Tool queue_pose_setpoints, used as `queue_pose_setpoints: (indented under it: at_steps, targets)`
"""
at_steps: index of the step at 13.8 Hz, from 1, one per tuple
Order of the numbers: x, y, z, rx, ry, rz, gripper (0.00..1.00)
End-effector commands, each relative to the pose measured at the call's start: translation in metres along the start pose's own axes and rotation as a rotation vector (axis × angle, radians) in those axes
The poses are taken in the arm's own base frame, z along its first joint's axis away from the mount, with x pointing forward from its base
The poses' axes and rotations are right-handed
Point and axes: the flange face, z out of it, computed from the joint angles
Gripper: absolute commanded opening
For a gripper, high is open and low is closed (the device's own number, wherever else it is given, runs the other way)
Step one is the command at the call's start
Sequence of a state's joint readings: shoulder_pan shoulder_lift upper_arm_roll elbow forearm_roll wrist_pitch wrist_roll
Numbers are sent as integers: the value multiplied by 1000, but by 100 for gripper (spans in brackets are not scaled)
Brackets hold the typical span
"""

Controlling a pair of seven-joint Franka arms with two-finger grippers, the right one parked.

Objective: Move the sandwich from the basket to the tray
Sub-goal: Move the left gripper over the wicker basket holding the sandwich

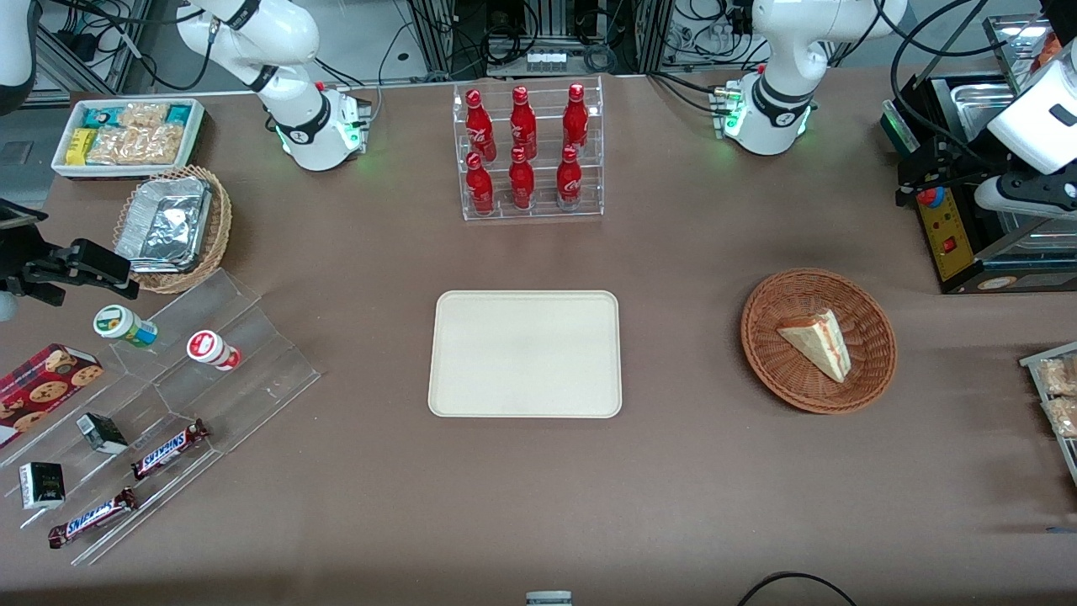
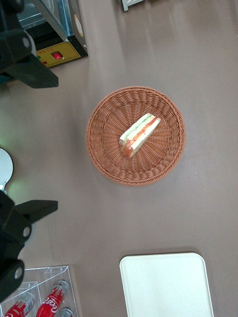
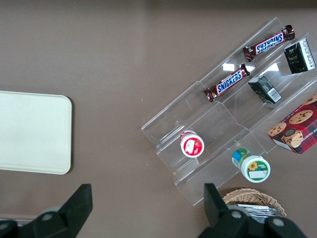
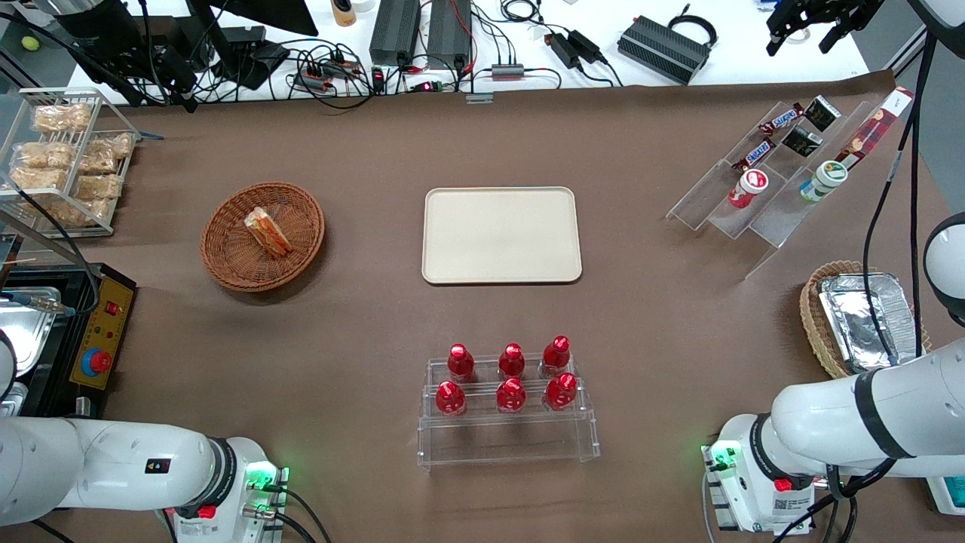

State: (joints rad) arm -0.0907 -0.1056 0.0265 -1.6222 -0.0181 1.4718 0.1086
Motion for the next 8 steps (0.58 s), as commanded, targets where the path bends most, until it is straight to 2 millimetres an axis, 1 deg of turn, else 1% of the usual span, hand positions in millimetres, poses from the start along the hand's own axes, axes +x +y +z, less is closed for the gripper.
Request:
queue_pose_setpoints:
  at_steps: [1,2,4,6,7,8]
  targets:
    - [-3,-1,-2,4,0,-20,100]
    - [1,-5,1,10,-5,-25,100]
    - [22,-13,28,59,-46,-46,100]
    - [48,-20,67,97,-80,-216,100]
    - [59,-21,82,94,-73,-308,100]
    - [69,-21,103,89,-71,-398,100]
